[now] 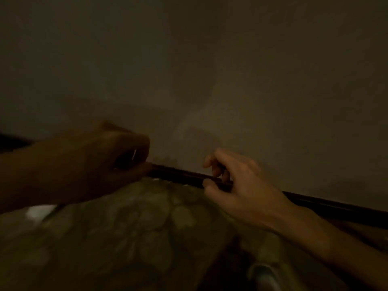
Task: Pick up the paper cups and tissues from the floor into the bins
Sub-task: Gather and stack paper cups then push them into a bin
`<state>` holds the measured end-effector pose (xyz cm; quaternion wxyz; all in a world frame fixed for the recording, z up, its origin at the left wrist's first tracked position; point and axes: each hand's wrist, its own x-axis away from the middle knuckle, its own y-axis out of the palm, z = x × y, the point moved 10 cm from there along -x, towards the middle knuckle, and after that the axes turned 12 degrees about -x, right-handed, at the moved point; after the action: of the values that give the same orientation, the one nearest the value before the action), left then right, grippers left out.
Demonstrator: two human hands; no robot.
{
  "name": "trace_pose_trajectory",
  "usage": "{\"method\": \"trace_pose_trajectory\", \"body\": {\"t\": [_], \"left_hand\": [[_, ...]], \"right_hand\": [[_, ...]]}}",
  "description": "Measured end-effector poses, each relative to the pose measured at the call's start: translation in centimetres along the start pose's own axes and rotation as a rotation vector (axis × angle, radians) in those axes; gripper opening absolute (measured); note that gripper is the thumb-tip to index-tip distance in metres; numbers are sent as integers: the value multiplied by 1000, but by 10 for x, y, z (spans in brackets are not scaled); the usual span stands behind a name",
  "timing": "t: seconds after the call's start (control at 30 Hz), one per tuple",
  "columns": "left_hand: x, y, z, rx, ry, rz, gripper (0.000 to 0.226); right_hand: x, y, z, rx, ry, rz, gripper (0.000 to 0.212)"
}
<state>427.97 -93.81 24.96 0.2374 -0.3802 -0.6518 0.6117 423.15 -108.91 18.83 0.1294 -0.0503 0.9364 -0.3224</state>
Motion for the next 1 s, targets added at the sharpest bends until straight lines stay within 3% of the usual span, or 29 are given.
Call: {"method": "trace_pose_trajectory", "body": {"t": [0.1,0.23,0.43,0.5,0.77,0.93,1.0], "left_hand": [[77,66,-81,-52,-280,-130,30],[186,163,-152,130,-645,-362,37],[304,268,-237,375,-1056,-402,14],[328,294,-259,427,-1181,-364,23],[370,336,-332,400,-1410,-255,76],[361,361,-342,415,-1374,-388,104],[361,376,-343,446,-1385,-446,105]], "right_hand": [[-54,100,-3,-6,-61,-232,29],[-96,216,-11,-15,-85,-493,35],[-140,351,-17,33,-66,-808,23],[-161,386,-22,58,-34,-878,28],[-235,505,-48,74,178,-1001,54],[-254,528,-33,-55,319,-940,53],[-264,541,-24,-73,364,-918,55]]}}
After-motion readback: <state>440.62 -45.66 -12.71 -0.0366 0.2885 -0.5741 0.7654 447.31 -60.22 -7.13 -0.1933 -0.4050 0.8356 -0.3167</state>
